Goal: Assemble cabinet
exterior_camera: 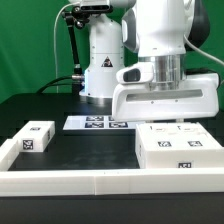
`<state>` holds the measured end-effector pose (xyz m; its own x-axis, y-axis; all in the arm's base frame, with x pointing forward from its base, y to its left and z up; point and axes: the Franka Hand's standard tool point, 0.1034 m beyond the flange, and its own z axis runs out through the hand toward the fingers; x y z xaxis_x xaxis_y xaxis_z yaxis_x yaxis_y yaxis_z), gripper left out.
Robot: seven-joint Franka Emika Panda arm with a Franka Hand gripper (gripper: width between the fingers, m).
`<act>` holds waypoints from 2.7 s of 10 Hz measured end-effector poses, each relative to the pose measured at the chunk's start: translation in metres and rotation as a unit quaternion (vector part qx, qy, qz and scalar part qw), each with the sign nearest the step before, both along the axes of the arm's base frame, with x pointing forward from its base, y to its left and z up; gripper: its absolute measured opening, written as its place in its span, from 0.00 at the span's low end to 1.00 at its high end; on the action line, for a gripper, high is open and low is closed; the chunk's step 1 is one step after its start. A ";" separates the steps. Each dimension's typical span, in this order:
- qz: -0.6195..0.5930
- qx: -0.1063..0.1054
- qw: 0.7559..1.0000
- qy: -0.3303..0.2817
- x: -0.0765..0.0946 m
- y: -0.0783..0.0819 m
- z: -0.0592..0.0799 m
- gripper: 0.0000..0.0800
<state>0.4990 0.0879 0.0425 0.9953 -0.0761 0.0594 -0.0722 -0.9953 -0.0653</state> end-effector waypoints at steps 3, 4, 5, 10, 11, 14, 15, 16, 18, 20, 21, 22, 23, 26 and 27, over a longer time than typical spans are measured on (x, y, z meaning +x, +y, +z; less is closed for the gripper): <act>0.000 -0.002 1.000 0.013 0.001 -0.001 0.016 0.27; 0.000 -0.002 1.000 0.015 0.000 -0.001 0.014 0.27; 0.000 -0.002 1.000 0.015 0.000 -0.001 0.014 0.27; 0.002 -0.005 0.999 0.044 0.000 -0.005 0.051 0.27; 0.004 -0.005 0.998 0.056 0.003 -0.004 0.057 0.27; 0.005 -0.005 0.998 0.063 0.004 -0.003 0.057 0.27; 0.004 -0.005 0.998 0.066 0.004 -0.004 0.057 0.27; -0.003 0.003 0.994 0.106 -0.002 -0.008 0.062 0.27; -0.008 0.006 0.989 0.149 0.002 -0.014 0.075 0.27; -0.008 0.005 0.989 0.149 0.001 -0.014 0.071 0.27; -0.008 0.005 0.988 0.151 0.000 -0.014 0.070 0.27; -0.008 0.005 0.987 0.162 -0.004 -0.014 0.070 0.28; -0.014 0.011 0.981 0.194 -0.008 -0.015 0.075 0.28; -0.020 0.019 0.973 0.231 -0.007 -0.011 0.086 0.28; -0.020 0.019 0.972 0.232 -0.007 -0.012 0.086 0.28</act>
Offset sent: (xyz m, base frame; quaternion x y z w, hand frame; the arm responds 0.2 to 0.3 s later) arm 0.0000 0.0000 0.0000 0.0000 0.0000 0.0000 1.0000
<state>0.4919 0.0763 0.1284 0.9105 -0.1083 -0.3990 -0.1411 -0.9885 -0.0536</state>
